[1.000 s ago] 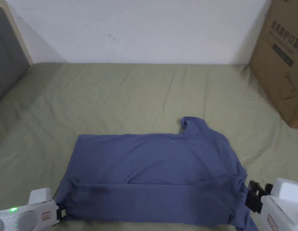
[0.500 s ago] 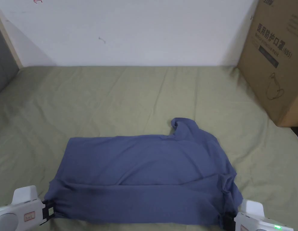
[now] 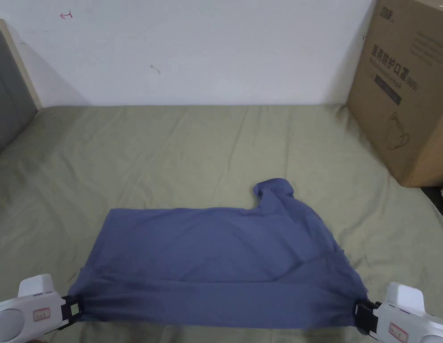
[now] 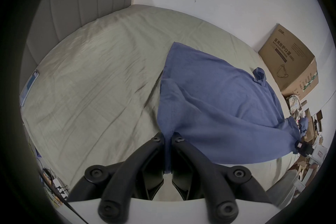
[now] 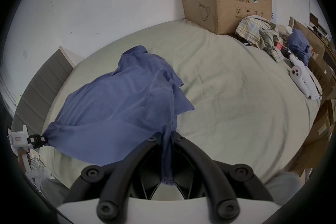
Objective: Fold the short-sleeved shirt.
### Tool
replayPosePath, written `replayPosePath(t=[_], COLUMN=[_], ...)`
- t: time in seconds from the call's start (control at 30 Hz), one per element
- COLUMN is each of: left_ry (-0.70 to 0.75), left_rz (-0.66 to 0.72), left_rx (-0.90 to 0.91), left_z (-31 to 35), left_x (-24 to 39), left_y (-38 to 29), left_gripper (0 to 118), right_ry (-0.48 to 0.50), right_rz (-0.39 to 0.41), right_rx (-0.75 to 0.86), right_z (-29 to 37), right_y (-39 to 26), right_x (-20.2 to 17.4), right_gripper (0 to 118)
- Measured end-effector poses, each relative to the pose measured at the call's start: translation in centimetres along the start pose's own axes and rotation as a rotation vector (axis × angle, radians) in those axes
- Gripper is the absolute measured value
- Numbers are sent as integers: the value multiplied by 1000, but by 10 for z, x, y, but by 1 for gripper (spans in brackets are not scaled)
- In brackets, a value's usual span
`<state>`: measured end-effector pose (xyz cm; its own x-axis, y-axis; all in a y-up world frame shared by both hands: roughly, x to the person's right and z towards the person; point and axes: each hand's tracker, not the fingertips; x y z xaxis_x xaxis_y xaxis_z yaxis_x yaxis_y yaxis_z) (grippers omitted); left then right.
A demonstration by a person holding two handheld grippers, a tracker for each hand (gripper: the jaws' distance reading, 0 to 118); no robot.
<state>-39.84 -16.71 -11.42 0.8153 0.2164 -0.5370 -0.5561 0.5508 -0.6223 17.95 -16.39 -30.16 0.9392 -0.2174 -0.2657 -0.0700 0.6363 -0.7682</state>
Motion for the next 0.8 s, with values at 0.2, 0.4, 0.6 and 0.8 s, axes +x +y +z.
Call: replayPosePath(t=[0.2, 0.4, 0.6, 0.8], left_ry=[0, 68, 102, -61], left_rz=[-7, -47, -91, -17], left_rx=[-56, -99, -82, 116], left_z=[5, -16, -17, 52], left_x=[-14, -10, -6, 30], left_y=[-42, -69, -65, -36], left_gripper=[4, 3, 18, 88], right_ry=[-36, -106, -147, -136], right_rz=[-6, 23, 56, 147], right_rx=[-87, -175, -141, 116], right_z=[0, -37, -26, 46], right_y=[-43, -72, -64, -6], right_x=[14, 14, 0, -41], right_gripper=[7, 7, 16, 77])
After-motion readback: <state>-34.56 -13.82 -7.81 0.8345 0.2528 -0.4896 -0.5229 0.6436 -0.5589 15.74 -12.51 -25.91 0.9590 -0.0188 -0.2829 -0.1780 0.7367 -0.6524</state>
